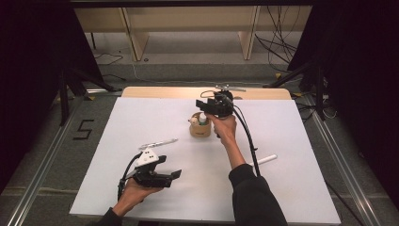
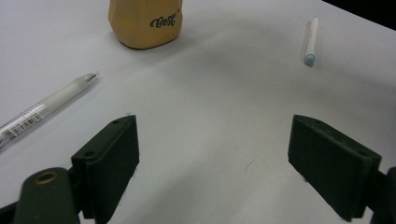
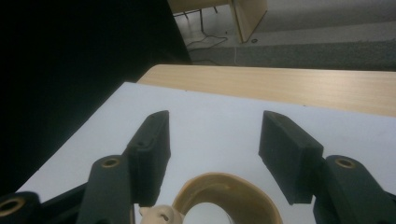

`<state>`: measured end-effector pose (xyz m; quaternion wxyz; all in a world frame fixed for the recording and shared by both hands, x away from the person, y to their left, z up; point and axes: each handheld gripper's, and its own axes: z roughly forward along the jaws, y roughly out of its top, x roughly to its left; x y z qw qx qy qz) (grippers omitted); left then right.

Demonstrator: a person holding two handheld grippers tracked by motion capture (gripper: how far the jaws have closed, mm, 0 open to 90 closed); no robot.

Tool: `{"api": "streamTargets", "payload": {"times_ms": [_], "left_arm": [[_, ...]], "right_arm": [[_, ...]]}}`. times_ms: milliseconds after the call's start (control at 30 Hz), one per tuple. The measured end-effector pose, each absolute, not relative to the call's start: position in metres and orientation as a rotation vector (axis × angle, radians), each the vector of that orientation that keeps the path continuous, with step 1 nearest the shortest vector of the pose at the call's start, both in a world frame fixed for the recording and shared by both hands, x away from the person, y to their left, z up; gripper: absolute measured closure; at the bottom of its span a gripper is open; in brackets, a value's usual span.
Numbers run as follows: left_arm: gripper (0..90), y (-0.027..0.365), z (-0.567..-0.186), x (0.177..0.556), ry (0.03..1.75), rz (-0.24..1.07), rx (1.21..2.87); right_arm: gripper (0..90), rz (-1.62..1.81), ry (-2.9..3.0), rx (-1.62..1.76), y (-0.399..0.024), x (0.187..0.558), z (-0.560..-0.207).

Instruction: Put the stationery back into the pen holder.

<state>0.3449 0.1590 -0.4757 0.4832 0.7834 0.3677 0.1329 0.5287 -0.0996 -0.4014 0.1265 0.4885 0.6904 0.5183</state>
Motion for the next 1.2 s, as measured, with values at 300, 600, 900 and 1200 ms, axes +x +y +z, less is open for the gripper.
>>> {"api": "streamTargets", "payload": {"times_ms": [300,600,900,1200], "left_arm": [[15.9,0.161,-0.475,0.346,0.911,0.326,1.894],[15.9,0.167,-0.473,0.351,0.933,0.337,1.867],[15.9,0.176,-0.469,0.357,0.966,0.367,1.832],[15.8,0.187,-0.458,0.369,0.977,0.407,1.830]], "right_arm": [[36.3,1.493,2.045,1.349,-0.112,0.518,-0.388],[31.1,1.485,2.073,1.270,-0.130,0.495,-0.378],[29.5,1.493,2.073,1.214,-0.148,0.470,-0.373],[28.4,1.522,2.087,1.189,-0.163,0.445,-0.382]]}}
